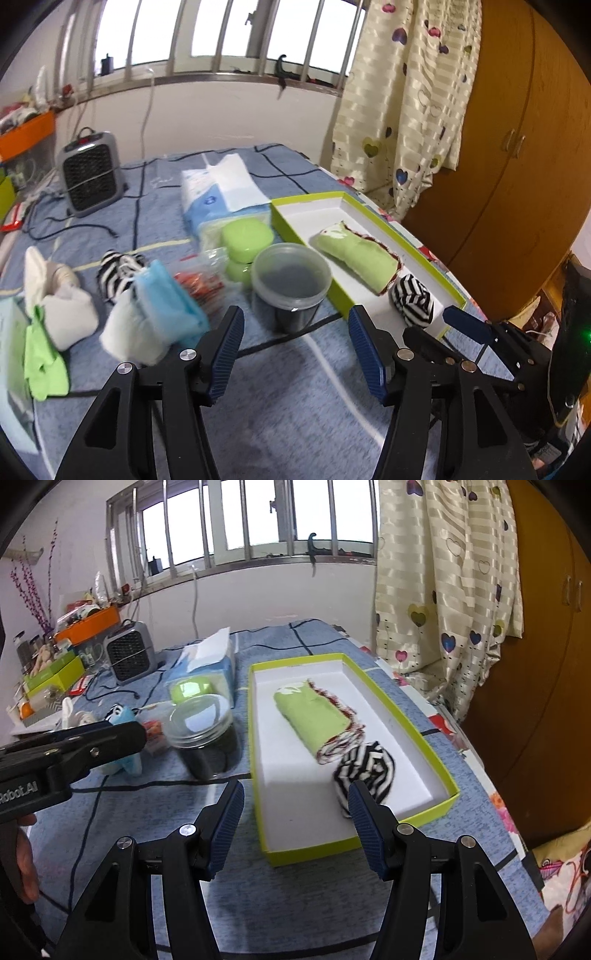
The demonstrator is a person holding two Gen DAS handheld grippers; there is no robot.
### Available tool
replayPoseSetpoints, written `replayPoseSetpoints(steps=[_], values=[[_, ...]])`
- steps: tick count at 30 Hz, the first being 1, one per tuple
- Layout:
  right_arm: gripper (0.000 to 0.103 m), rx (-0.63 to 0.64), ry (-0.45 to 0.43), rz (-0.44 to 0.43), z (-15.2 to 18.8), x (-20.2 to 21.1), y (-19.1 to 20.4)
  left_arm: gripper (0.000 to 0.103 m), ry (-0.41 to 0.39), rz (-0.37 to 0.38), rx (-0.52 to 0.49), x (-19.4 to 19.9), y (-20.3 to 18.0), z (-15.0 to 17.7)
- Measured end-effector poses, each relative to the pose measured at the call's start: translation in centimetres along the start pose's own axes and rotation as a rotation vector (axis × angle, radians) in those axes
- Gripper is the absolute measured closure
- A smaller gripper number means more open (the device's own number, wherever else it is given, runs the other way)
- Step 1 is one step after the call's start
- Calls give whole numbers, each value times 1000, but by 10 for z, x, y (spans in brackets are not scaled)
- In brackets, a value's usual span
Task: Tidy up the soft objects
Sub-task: 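Withdraw both tools from the box back toward the pile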
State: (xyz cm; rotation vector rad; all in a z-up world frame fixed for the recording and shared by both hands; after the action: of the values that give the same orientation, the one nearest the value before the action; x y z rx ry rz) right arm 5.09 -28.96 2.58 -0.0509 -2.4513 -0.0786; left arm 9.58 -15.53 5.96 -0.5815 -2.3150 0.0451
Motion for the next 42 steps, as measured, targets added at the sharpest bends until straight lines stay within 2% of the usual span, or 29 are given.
replayPoseSetpoints(steps=[4,18,29,37,42], values=[[43,10,-13,-37,2,1,11,43,-25,-46,-7,13,9,8],[43,61,-22,-126,10,3,51,42,-28,-87,33,43,49,38],[42,166,-4,-215,4,-9,100,42,-16,-153,149,53,107,57],[42,230,37,-274,-6,-28,131,42,-6,-179,208,51,134,63],[42,227,63,-342,-18,-38,147,42,1,-176,221,47,143,63]])
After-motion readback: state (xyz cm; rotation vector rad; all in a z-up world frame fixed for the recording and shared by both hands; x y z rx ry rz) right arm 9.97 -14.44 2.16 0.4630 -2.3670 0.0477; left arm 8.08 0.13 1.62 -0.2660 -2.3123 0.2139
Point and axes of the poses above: each gripper's, at about its wrist camera, not at the fingertips, and x roughly against the way its jaws point, y to its left, z to its underside, the point moved 5 cm from there along -x, roughly the way its jaws point, and after that the axes turned 2 degrees about x, right-handed, at the moved point
